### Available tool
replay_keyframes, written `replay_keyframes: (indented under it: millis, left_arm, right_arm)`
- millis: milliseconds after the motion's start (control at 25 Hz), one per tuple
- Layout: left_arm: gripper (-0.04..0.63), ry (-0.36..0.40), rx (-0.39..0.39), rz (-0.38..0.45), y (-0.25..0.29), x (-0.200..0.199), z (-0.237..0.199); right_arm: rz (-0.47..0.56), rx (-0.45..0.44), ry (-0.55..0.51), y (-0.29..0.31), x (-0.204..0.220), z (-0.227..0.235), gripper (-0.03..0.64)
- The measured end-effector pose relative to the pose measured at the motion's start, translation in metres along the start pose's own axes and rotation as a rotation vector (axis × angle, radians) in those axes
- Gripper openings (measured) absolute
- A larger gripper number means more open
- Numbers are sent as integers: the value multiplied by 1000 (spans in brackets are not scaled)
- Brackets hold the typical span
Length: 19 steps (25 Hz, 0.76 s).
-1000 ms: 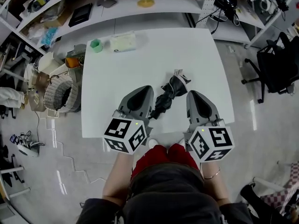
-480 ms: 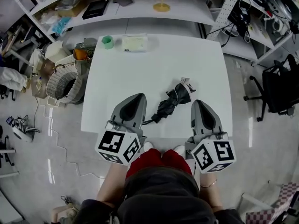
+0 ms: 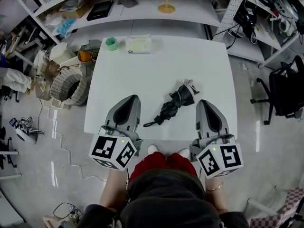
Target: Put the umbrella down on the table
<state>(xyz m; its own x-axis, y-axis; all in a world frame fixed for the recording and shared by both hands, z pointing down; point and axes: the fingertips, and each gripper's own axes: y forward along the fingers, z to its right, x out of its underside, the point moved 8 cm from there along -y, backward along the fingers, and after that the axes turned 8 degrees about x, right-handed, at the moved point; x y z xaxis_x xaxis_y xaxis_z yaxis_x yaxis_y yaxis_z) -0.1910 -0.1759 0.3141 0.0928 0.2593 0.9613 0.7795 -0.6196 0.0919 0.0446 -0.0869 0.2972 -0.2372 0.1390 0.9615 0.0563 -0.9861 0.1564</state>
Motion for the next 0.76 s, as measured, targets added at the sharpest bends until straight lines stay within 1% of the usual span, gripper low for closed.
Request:
replay_keyframes:
  millis: [320, 520, 760]
  left_arm:
    - [13, 12, -13, 19, -2, -10, 11]
    - [14, 10, -2, 25, 1, -15, 21]
    - [14, 49, 5, 35, 6, -20, 28]
  right_arm:
    - [28, -29, -12, -5, -11, 4, 18]
    - [47, -46, -9, -5, -16, 9, 18]
    - [75, -55, -17, -9, -24, 15, 18]
